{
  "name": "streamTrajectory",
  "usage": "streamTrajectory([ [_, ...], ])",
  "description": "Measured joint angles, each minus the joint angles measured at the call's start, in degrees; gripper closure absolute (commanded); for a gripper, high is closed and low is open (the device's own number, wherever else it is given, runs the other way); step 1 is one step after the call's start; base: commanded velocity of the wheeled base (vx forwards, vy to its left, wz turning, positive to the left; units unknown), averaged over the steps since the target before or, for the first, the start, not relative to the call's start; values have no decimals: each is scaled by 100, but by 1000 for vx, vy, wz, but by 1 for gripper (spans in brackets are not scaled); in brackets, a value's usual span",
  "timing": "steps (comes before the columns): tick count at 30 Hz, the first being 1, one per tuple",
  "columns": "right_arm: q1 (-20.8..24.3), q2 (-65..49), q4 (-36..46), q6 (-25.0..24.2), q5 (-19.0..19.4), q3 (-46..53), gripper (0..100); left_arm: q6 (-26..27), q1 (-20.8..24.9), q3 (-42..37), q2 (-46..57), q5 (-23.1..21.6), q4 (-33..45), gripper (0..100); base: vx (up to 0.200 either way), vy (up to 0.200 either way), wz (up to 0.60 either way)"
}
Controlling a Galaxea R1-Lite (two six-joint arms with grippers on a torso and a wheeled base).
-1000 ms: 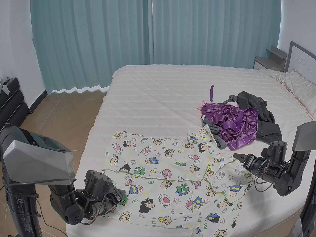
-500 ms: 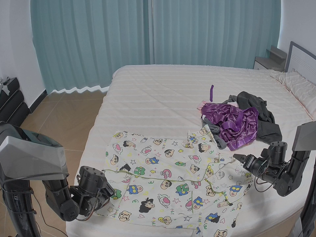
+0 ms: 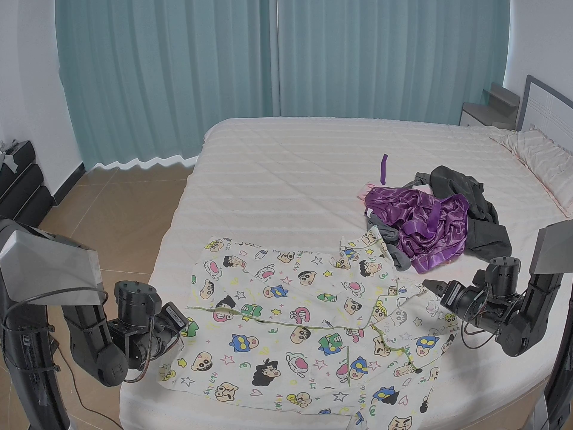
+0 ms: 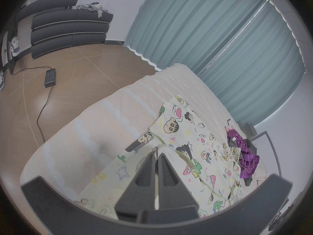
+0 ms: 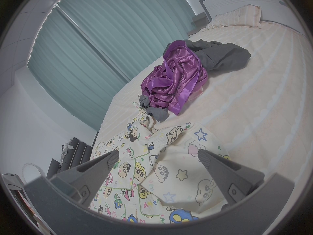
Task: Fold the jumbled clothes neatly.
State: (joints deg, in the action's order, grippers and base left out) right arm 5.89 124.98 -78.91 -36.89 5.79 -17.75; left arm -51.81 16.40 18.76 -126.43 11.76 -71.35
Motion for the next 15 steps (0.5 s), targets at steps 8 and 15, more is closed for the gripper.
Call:
streamTrajectory([
  [8,-2,40,0,18,-7,2,0,132,-290,44,-413,-274,-583,100,0,0,0],
  [15,-2,51,0,16,-10,4,0,191,-510,218,-690,-290,-692,0,0,0,0],
])
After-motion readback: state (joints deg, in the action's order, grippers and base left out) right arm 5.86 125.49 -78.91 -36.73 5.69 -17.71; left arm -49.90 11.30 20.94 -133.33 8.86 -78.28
